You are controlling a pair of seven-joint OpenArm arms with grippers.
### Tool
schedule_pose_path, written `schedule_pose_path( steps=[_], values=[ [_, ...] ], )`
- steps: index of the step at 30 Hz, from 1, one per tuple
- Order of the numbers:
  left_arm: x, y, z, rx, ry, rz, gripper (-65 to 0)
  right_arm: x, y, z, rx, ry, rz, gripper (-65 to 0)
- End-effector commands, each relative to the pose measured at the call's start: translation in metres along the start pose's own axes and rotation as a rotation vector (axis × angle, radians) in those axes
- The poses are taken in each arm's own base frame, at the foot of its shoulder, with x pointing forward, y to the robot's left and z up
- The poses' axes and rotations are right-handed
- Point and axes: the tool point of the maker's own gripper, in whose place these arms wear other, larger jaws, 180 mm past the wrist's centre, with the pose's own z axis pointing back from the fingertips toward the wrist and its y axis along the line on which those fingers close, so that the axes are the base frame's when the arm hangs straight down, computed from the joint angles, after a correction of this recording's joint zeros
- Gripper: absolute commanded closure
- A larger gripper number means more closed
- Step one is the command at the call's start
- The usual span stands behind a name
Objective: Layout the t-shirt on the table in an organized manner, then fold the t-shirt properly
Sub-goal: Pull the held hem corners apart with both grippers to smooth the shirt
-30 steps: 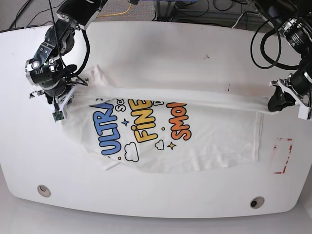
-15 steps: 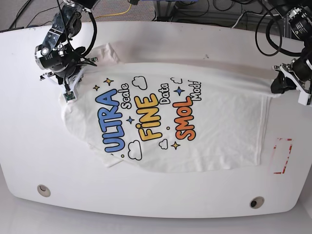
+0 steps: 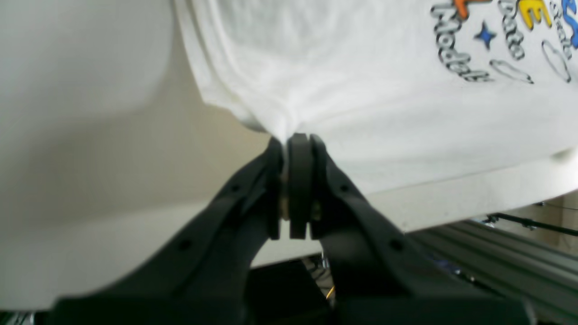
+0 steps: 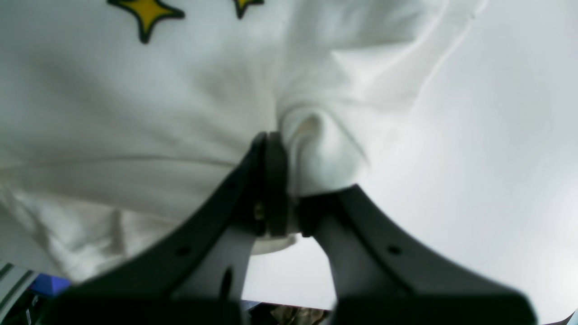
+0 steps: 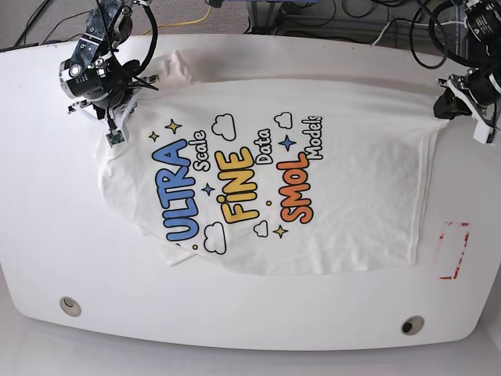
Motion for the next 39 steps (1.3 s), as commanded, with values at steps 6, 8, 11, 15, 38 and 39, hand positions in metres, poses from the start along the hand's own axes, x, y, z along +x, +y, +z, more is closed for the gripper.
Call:
schedule_pose_path(
  steps=[6,8,11,15,38,39],
  values=[
    [-0.004,0.005,0.011,0.019,0.012,-0.023,-0.4,-0.011,-0.002,0.004,-0.011,0.017,0.01,-0.3],
    [-0.007,0.006,0.012,0.021,0.019,-0.022,-0.4,-0.016,0.0,0.004,-0.007,0.027,0.01,-0.3],
    [-0.008,0.006,0.012,0.021,0.022,-0.021,-0.3,-0.019,0.001,0.004,-0.003,0.035,0.011,-0.3],
    [-0.014,0.006,0.013,0.022,0.039,-0.015,-0.3,-0.031,0.006,0.004,0.007,0.064,0.012,-0.3],
    [0.051,0.004,0.008,0.018,-0.128,-0.057,-0.3,0.013,-0.01,0.005,-0.031,-0.036,0.004,-0.3],
    [0.055,0.003,0.007,0.015,-0.138,-0.06,-0.3,0.016,-0.011,0.005,-0.032,-0.042,0.003,-0.3]
  ],
)
